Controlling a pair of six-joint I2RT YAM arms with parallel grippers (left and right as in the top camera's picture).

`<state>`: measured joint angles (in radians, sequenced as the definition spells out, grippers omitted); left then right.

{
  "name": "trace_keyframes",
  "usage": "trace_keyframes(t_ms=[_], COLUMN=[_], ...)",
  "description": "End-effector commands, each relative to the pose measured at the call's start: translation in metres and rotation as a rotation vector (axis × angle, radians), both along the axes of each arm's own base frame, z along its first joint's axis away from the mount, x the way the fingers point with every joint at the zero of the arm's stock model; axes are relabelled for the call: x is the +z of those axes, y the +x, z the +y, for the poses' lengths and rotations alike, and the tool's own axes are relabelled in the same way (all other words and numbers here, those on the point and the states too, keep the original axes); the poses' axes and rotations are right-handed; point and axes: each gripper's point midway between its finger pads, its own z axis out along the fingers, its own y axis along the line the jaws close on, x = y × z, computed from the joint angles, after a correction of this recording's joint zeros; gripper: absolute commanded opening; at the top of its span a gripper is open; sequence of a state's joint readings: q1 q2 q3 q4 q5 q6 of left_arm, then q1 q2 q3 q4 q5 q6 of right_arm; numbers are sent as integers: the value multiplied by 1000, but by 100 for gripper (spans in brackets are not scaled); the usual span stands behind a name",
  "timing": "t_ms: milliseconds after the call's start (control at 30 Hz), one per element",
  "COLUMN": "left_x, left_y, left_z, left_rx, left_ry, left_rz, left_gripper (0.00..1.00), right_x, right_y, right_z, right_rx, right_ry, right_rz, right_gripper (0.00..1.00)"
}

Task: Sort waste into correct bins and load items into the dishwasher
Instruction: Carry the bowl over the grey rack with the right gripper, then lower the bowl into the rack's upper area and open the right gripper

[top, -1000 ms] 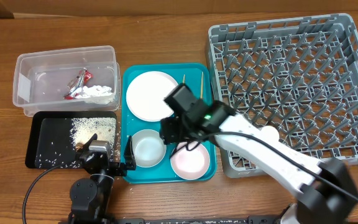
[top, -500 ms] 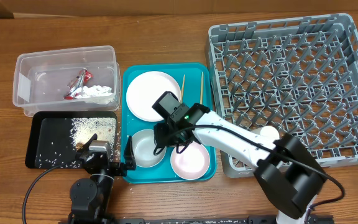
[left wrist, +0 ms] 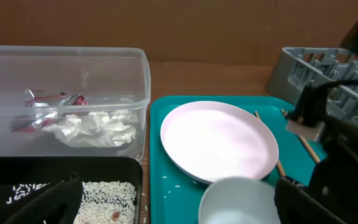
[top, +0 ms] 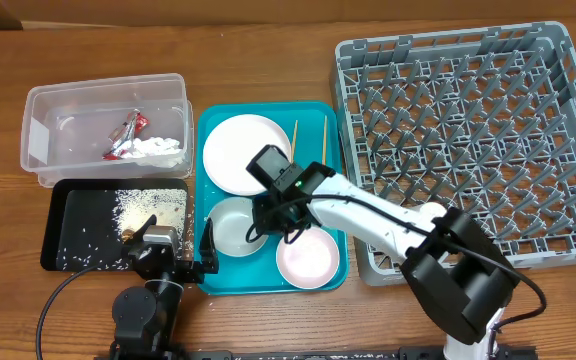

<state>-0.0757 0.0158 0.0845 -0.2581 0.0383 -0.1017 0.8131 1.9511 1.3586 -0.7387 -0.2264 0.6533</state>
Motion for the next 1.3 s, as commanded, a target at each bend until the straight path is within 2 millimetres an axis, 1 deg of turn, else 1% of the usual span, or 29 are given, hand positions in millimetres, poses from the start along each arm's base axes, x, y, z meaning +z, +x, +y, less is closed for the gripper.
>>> trace_keyframes(t_ms=[0, 33, 100, 167, 200, 233, 267, 300, 333, 367, 400, 467, 567, 767, 967, 1033, 1067, 1267], left_x=[0, 0, 0, 0, 0, 0, 0, 0, 0, 0, 0, 0, 0, 0, 0, 0, 0, 0], left_y=[0, 0, 0, 0, 0, 0, 0, 0, 0, 0, 0, 0, 0, 0, 0, 0, 0, 0], left_z=[1, 1, 1, 1, 1, 1, 1, 1, 1, 1, 1, 1, 1, 1, 1, 1, 1, 1], left_rx=[6, 6, 6, 6, 6, 6, 6, 6, 6, 6, 6, 6, 6, 6, 6, 6, 6, 6], left_ry=[-12, -12, -12, -12, -12, -12, -12, -12, -12, -12, -12, -12, -12, -12, -12, -12, -12, -12], left_rz=[-7, -7, -7, -7, -7, -7, -7, -7, -7, -7, -7, -7, -7, -7, -7, -7, -7, -7], left_gripper=[100, 100, 100, 100, 100, 100, 100, 100, 100, 100, 100, 100, 100, 100, 100, 100, 100, 100], right_x=[76, 97, 131, 171, 192, 210, 248, 264, 287, 295, 297, 293, 273, 231, 199, 185, 177, 152], right_y=[43, 55, 73, 89, 95, 99, 102, 102, 97, 94, 93, 93, 98, 99, 105, 108, 110, 117], right_z=[-15, -35, -72, -118, -145, -167, -216, -236, -268, -281, -289, -299, -319, -367, -402, -405, -403, -395], right_rx=[-61, -112, -203, -317, -388, -445, -575, -630, -706, -729, -740, -752, -795, -835, -883, -878, -866, -804], right_ry=[23, -32, -131, -256, -336, -409, -588, -676, -849, -926, -975, -1009, -1056, -1194, -1270, -1250, -1234, -1247], right_rz=[-212, -280, -396, -540, -628, -703, -866, -931, -1020, -1047, -1056, -1041, -993, -871, -771, -724, -700, -653], right_gripper=[4, 4, 4, 4, 4, 4, 4, 4, 4, 4, 4, 4, 4, 4, 4, 4, 4, 4])
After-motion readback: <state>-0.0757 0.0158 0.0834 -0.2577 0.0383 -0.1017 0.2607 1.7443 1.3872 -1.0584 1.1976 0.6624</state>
